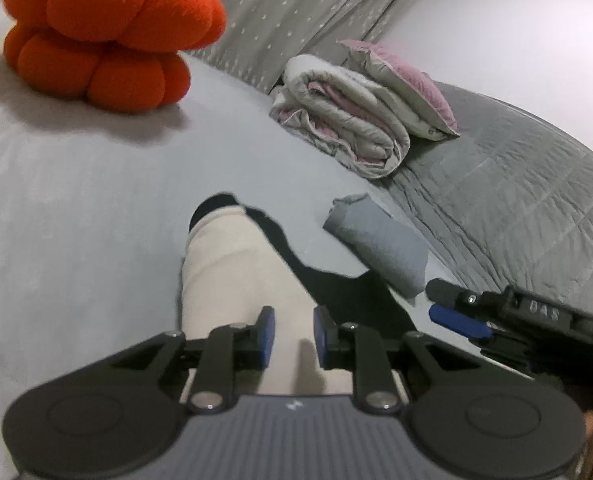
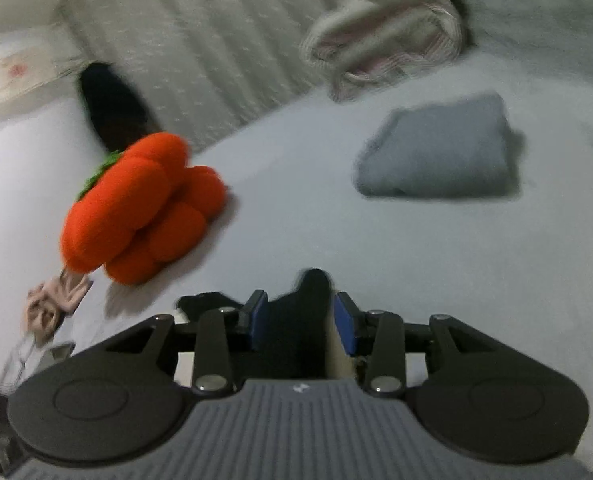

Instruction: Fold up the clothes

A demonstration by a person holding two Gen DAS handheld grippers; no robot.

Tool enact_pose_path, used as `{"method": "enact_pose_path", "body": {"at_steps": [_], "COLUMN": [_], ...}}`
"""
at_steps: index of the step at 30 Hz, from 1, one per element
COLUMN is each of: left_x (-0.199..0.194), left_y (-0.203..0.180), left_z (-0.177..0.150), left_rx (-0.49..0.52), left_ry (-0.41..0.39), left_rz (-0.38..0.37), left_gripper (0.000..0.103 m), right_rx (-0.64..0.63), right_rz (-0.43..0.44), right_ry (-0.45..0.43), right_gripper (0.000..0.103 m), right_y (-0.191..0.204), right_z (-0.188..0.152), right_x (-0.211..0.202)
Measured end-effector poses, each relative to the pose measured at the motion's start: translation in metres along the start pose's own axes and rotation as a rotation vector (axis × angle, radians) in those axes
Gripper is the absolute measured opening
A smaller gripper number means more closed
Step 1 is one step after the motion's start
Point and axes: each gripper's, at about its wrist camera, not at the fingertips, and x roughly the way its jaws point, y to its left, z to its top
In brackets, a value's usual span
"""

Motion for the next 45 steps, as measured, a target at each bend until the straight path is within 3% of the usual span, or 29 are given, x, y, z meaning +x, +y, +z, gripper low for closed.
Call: {"method": "enact_pose_path", "body": {"at_steps": [4, 8, 13, 18, 23, 25, 29, 33, 36, 41, 45], "left_x": [0.004, 0.020, 0.059, 0.081, 0.072, 0.064, 0.041, 0.016, -0.004, -0.033, -0.033], "left_y": [-0.001, 0.007, 0.014, 0.021, 0.015, 0.011, 0.005, -0.002, -0.003, 0.008, 0.022], "left_z": [0.011, 0.026, 0.038, 0.038, 0.038, 0.039, 0.041, 0.037, 0.030, 0.012, 0.001], "left_rx": [0.104, 0.160, 0.195, 0.185, 0.193, 0.198, 0.201, 0.210, 0.182, 0.033, -0.094], "left_ry": [-0.024, -0.024, 0.014, 0.030, 0.011, 0.004, 0.005, 0.030, 0.043, 0.066, 0.106], "left_rz": [0.047, 0.071, 0.136, 0.198, 0.213, 0.216, 0.217, 0.224, 0.227, 0.170, 0.117], "left_gripper": [0.020, 0.020, 0.019, 0.021, 0.025, 0.027, 0.043, 0.046, 0.047, 0.054, 0.057], "right_rx": [-0.168, -0.262, -0.271, -0.276, -0.276, -0.265, -0.245, -0.223, -0.201, -0.150, -0.051], "right_rz": [-0.013, -0.054, -0.063, -0.070, -0.074, -0.066, -0.047, -0.039, -0.052, -0.071, -0.057], "right_ry": [0.047, 0.104, 0.135, 0.163, 0.186, 0.183, 0.179, 0.172, 0.171, 0.182, 0.220], "right_gripper": [0.041, 0.040, 0.033, 0.032, 0.035, 0.039, 0.047, 0.057, 0.057, 0.057, 0.059], "right_y": [0.026, 0.028, 0.021, 0.015, 0.010, 0.011, 0.013, 0.013, 0.011, 0.006, -0.005], "right_z": [-0.014, -0.024, -0.029, -0.033, -0.037, -0.036, -0.032, -0.029, -0.027, -0.025, -0.024], "right_x": [0.008, 0.014, 0.018, 0.021, 0.024, 0.021, 0.017, 0.012, 0.011, 0.012, 0.013]}}
